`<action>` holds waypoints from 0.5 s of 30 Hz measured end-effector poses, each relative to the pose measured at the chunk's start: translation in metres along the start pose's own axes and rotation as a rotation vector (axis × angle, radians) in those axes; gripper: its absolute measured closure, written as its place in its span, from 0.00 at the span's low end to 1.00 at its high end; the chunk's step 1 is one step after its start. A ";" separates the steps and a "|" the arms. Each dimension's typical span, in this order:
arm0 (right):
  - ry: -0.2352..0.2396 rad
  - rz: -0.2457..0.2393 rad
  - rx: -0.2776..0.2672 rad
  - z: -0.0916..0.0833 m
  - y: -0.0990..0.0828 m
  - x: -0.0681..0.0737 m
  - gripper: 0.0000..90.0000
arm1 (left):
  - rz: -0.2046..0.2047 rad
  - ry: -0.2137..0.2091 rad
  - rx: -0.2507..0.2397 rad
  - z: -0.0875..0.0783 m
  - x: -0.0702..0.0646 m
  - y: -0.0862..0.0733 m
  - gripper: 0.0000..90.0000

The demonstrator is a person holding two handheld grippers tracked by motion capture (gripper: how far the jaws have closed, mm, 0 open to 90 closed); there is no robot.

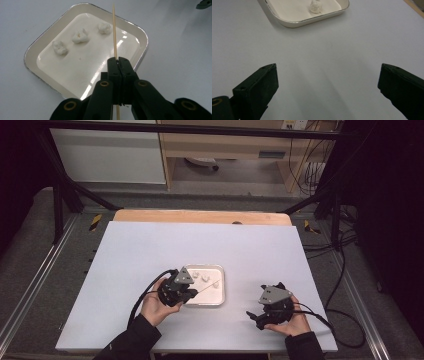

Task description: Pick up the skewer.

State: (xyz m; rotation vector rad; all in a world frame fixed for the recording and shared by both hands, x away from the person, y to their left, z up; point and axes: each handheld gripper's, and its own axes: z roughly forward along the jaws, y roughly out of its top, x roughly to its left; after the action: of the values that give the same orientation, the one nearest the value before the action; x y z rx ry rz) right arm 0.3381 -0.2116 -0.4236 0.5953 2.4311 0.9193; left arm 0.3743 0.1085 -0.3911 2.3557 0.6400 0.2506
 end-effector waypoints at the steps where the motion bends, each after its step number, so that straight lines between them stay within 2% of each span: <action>1: -0.006 -0.020 0.001 0.000 0.002 0.001 0.05 | 0.005 -0.002 0.000 0.000 -0.002 0.002 0.99; 15: -0.050 -0.210 0.026 -0.001 0.020 0.013 0.11 | 0.073 -0.034 0.046 0.011 -0.026 0.033 0.98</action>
State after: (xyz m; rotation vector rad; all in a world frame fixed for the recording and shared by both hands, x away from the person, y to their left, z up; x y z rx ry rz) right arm 0.3316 -0.1913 -0.4125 0.3591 2.4091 0.7781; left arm 0.3685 0.0677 -0.3783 2.4249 0.5498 0.2300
